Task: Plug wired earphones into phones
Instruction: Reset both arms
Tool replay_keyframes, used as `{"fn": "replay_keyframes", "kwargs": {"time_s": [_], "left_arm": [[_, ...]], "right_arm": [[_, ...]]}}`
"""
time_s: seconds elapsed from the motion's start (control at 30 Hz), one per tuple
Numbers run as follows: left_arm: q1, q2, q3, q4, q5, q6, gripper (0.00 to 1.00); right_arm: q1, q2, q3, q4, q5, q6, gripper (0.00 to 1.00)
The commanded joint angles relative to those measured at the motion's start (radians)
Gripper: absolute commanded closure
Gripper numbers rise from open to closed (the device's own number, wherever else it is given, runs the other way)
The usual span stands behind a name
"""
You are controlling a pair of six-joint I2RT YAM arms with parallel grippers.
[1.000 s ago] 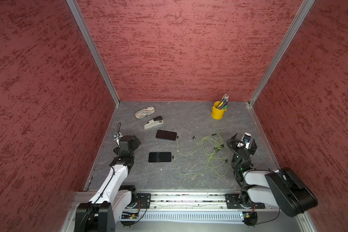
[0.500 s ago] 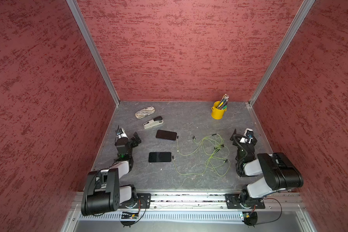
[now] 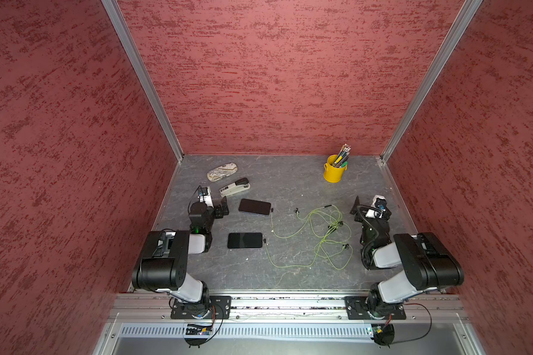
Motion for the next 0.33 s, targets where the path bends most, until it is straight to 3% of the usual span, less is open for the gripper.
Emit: {"fn": "replay_keyframes", "kwargs": {"time_s": [0.0,0.3], "left_arm": [[0.000,-0.005,0.004,0.026,-0.018,0.026,0.01],[0.000,-0.003,0.005,0.032,-0.017,0.023,0.01]], "right_arm": [[-0.005,0.000,0.012,0.022,-0.012,0.003,0.01],[-0.014,-0.001,0.014,0.017,-0.024,0.012,0.01]]}}
